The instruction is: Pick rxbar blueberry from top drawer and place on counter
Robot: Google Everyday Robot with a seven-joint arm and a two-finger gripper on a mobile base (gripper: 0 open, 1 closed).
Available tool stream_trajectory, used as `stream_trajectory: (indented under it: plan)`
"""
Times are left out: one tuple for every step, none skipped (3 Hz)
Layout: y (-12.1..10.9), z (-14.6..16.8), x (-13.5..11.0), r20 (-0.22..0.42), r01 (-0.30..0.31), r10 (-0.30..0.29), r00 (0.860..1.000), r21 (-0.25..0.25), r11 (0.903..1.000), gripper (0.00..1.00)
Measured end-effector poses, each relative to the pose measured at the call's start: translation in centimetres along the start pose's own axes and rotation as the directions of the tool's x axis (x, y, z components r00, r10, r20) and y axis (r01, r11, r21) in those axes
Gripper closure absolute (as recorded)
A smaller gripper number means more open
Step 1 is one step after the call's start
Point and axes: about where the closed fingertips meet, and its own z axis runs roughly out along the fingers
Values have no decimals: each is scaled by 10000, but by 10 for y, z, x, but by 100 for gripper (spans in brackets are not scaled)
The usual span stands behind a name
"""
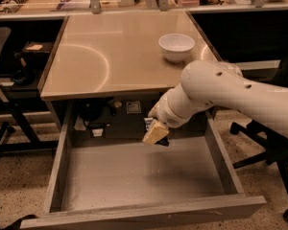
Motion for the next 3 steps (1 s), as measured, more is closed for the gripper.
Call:
stream_trajectory:
  plan:
    - [-12, -30, -26, -434, -101, 107, 9990, 136, 9999, 100]
    - [-32, -52, -46, -838, -77, 98, 9964, 252, 9997, 100]
    - [-55, -71, -61, -1118, -4, 46, 9937, 373, 9993, 100]
